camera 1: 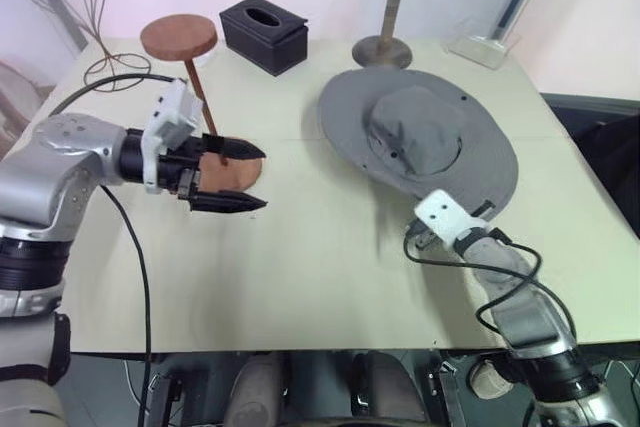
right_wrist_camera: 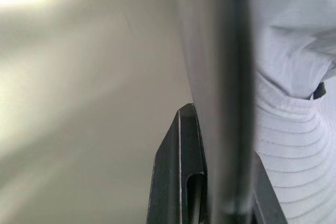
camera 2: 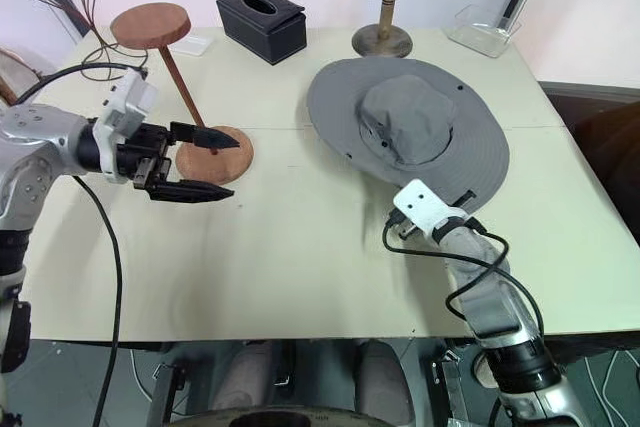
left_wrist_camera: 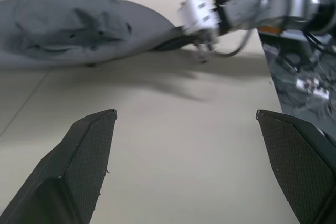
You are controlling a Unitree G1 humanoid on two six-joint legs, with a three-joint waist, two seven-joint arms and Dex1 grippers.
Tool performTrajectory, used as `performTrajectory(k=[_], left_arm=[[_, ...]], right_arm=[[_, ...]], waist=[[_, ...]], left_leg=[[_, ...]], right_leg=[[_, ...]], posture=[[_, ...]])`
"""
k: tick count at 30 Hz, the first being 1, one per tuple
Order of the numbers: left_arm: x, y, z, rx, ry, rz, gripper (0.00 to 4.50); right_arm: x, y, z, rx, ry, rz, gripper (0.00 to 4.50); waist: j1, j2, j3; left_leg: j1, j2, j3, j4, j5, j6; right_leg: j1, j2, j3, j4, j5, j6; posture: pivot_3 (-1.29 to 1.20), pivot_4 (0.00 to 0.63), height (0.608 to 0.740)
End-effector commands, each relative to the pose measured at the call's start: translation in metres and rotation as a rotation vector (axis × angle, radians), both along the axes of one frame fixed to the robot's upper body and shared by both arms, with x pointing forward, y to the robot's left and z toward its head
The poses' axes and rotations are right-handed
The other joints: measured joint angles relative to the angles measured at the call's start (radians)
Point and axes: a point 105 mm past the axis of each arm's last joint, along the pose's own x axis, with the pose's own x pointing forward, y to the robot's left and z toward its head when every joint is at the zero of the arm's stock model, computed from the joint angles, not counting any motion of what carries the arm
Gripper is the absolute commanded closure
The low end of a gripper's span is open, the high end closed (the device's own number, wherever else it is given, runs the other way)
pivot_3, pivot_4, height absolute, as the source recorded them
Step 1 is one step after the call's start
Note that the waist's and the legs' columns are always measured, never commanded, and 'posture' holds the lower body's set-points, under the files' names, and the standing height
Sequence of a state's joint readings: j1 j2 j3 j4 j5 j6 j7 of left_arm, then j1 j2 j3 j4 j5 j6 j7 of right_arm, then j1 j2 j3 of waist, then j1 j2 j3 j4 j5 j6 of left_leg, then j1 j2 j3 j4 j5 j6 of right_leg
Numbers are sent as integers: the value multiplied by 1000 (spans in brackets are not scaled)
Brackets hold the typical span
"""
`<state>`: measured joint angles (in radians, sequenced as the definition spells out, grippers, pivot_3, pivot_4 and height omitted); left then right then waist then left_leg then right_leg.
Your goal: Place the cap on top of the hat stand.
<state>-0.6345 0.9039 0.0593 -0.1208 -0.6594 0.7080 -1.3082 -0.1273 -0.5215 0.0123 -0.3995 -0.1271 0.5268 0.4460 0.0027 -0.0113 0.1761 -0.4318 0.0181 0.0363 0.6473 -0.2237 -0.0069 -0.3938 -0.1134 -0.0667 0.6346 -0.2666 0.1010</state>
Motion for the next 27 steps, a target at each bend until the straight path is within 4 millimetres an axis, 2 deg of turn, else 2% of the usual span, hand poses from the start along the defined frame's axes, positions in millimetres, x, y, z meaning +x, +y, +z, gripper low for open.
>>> performTrajectory(k=[1, 3, 7, 10, 13, 17, 21, 24, 27], left_arm=[[-9, 16, 29, -118, -73, 107, 0], [-13, 24, 32, -157, -75, 165, 0], [-31, 52, 27, -182, -72, 333, 0], [-45, 75, 20, -169, -59, 438, 0], [-60, 97, 22, -206, -47, 534, 0], [-75, 132, 18, -214, -32, 674, 0], [-81, 166, 19, -220, -43, 794, 0], [-81, 173, 25, -217, -72, 813, 0], [-82, 171, 31, -223, -89, 796, 0]], right_arm=[[-7, -7, 79, 115, -164, 89, 4477], [-7, -12, 96, 144, -167, 107, 4477], [1, -19, 161, 197, -227, 167, 4477], [12, -14, 198, 211, -274, 216, 4477], [24, -2, 227, 207, -325, 275, 4477], [37, 30, 253, 111, -402, 391, 4477], [42, 72, 272, 19, -484, 528, 4477], [40, 114, 287, -104, -630, 623, 4477], [29, 145, 288, -194, -737, 724, 4477]], waist=[[-5, 1, 1], [-10, 1, 1], [-18, 4, 3], [-21, 5, 4], [-22, 5, 4], [-24, 6, 5], [-25, 6, 5], [-25, 6, 5], [-26, 6, 5]], left_leg=[[0, 2, 0, 0, 0, 0], [0, 2, 1, 0, 0, 0], [0, 2, 2, 0, 0, 0], [0, 4, 6, -1, 0, 0], [0, 6, 9, -2, 0, 0], [0, 7, 13, -2, 0, -1], [-1, 7, 16, -3, 0, -1], [-3, 8, 16, -3, 0, -1], [-4, 7, 17, -3, 0, -1]], right_leg=[[0, 0, 1, 0, 0, 0], [0, 0, 1, 0, 0, 0], [-1, -1, 1, 0, 1, 0], [-4, -1, 3, 0, 1, -1], [-6, 1, 4, 0, 1, -2], [-10, 1, 7, 0, 0, -6], [-12, 1, 9, 0, 0, -6], [-15, 2, 9, 1, 1, -6], [-15, 1, 10, 0, 2, -4]], posture=[[0, 150, 740], [0, 150, 740], [0, 150, 740], [0, 150, 740], [0, 150, 740], [0, 150, 740], [0, 150, 740], [0, 150, 740], [0, 150, 740]])
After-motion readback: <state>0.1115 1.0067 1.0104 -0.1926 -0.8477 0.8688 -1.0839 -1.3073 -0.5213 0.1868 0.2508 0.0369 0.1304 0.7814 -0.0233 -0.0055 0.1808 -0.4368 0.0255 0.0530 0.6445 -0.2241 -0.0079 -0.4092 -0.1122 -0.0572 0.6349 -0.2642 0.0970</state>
